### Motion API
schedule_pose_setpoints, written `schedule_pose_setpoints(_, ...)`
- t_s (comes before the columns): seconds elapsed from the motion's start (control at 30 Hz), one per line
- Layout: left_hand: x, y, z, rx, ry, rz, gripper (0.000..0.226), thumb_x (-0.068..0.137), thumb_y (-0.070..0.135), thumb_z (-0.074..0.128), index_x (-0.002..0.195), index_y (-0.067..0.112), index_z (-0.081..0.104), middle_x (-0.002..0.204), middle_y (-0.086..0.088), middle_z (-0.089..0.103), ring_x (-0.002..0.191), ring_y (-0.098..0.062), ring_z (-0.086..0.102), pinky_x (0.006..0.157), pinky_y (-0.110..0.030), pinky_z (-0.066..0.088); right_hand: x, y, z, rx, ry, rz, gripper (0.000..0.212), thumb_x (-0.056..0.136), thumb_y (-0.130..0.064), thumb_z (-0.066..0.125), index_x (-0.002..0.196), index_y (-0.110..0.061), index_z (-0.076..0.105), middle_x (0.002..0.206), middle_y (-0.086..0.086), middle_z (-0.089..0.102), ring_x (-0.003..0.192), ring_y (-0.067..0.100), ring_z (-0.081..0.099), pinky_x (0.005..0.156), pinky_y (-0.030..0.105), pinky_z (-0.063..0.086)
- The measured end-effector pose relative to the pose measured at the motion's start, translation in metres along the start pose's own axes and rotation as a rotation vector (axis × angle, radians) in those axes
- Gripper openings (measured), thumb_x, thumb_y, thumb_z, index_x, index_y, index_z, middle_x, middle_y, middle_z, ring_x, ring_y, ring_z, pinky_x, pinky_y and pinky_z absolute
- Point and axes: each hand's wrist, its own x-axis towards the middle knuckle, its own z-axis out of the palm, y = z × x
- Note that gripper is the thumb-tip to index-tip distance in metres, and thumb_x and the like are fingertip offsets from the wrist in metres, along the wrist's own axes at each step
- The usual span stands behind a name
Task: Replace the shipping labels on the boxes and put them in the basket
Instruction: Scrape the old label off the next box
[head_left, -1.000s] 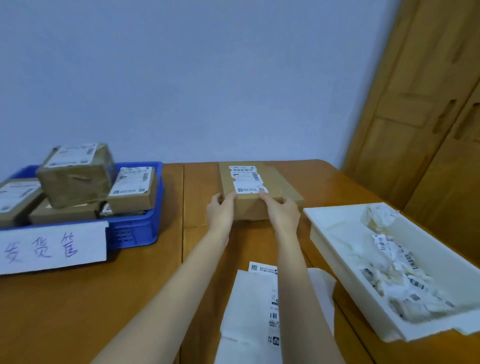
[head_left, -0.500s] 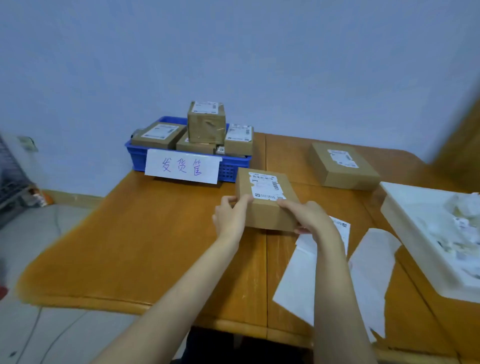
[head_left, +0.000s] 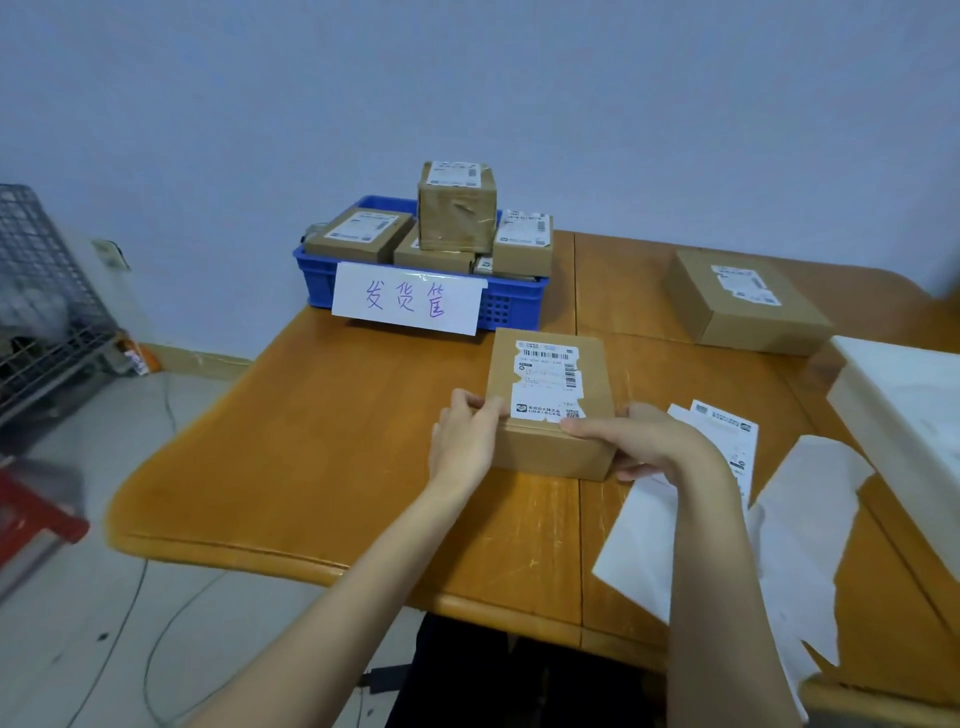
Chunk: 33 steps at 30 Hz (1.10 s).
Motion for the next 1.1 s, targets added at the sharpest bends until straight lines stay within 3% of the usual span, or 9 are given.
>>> schedule_pose_setpoints(0.23, 0.004, 0.004, -0.025, 0.115, -0.254, -0.053, 0.049, 0.081, 0.059, 0.057, 0.106, 0.019, 0.049, 0.105, 0.001, 0.058, 0.090, -0.016, 0.053, 0.069, -0.032, 0.036, -0.014, -0.004, -0.014, -0.181, -0.161, 0.060, 0.034, 0.079, -0.051, 0.072, 0.091, -0.025, 0.054, 0.095, -0.003, 0.064, 0.086, 0.014, 0.064, 0.084, 0.030, 0.053)
schedule_pose_setpoints(0.33, 0.020, 0.008, -0.025, 0.089, -0.244, -0.056, 0.077, 0.073, 0.071, 0.051, 0.131, 0.020, 0.044, 0.125, -0.002, 0.056, 0.108, -0.020, 0.056, 0.075, -0.032, 0.038, -0.012, -0.009, -0.015, -0.270, -0.029, 0.031, 0.093, 0.071, -0.068, 0.067, 0.143, -0.016, 0.040, 0.142, 0.006, 0.046, 0.125, 0.025, 0.050, 0.100, 0.039, 0.043)
schedule_pose_setpoints(0.37, 0.026, 0.010, -0.021, 0.039, -0.195, -0.026, 0.076, 0.078, 0.068, 0.053, 0.138, 0.022, 0.042, 0.134, -0.003, 0.052, 0.115, -0.021, 0.054, 0.082, -0.034, 0.041, -0.010, -0.012, -0.014, -0.221, 0.084, -0.043, 0.095, 0.077, -0.066, 0.063, 0.151, -0.017, 0.029, 0.153, 0.006, 0.033, 0.136, 0.027, 0.039, 0.105, 0.040, 0.037)
schedule_pose_setpoints(0.47, 0.041, 0.015, -0.009, -0.091, -0.098, 0.116, 0.054, 0.097, 0.043, 0.054, 0.147, 0.027, 0.039, 0.146, -0.001, 0.042, 0.125, -0.017, 0.047, 0.097, -0.032, 0.042, 0.000, -0.030, -0.009, -0.071, 0.356, -0.369, 0.052, 0.098, -0.042, 0.052, 0.145, -0.024, 0.041, 0.155, -0.001, 0.028, 0.142, 0.019, 0.029, 0.106, 0.030, 0.027)
schedule_pose_setpoints(0.53, 0.047, 0.016, -0.005, -0.169, -0.116, 0.191, 0.054, 0.096, 0.035, 0.060, 0.147, 0.029, 0.041, 0.145, 0.003, 0.043, 0.127, -0.015, 0.048, 0.090, -0.024, 0.044, 0.016, -0.036, -0.003, -0.188, 0.388, -0.448, 0.033, 0.099, -0.031, 0.051, 0.132, -0.028, 0.054, 0.156, -0.003, 0.028, 0.147, 0.018, 0.019, 0.115, 0.035, 0.017)
schedule_pose_setpoints(0.63, 0.053, 0.009, -0.003, -0.213, -0.183, 0.209, 0.058, 0.094, 0.028, 0.064, 0.147, 0.029, 0.043, 0.141, 0.007, 0.049, 0.118, -0.013, 0.057, 0.075, -0.017, 0.046, 0.037, -0.027, 0.007, -0.343, 0.308, -0.361, 0.031, 0.100, -0.026, 0.050, 0.131, -0.029, 0.053, 0.161, -0.004, 0.019, 0.151, 0.019, -0.002, 0.119, 0.048, -0.002)
schedule_pose_setpoints(0.87, 0.054, 0.000, 0.003, -0.289, -0.146, 0.290, 0.050, 0.076, 0.035, 0.064, 0.124, 0.025, 0.058, 0.118, 0.011, 0.062, 0.087, 0.009, 0.060, 0.064, -0.004, 0.044, 0.039, -0.020, 0.010, -0.391, 0.318, -0.383, 0.029, 0.092, -0.024, 0.059, 0.121, -0.030, 0.056, 0.144, -0.005, 0.038, 0.151, 0.017, -0.004, 0.116, 0.048, -0.016)
schedule_pose_setpoints(1.0, 0.052, -0.003, 0.004, -0.297, -0.133, 0.320, 0.046, 0.072, 0.033, 0.061, 0.117, 0.025, 0.061, 0.111, 0.014, 0.064, 0.082, 0.010, 0.060, 0.065, -0.006, 0.044, 0.046, -0.034, 0.018, -0.351, 0.282, -0.495, 0.020, 0.094, -0.022, 0.060, 0.109, -0.034, 0.062, 0.133, -0.009, 0.046, 0.148, 0.015, 0.012, 0.116, 0.049, -0.014)
schedule_pose_setpoints(1.1, 0.052, -0.004, 0.004, -0.304, -0.125, 0.346, 0.046, 0.073, 0.030, 0.061, 0.119, 0.021, 0.061, 0.110, 0.013, 0.064, 0.082, 0.009, 0.059, 0.066, -0.006, 0.044, 0.054, -0.040, 0.030, -0.327, 0.272, -0.553, 0.020, 0.096, -0.020, 0.056, 0.105, -0.036, 0.062, 0.122, -0.012, 0.049, 0.122, 0.007, 0.044, 0.120, 0.051, -0.001)
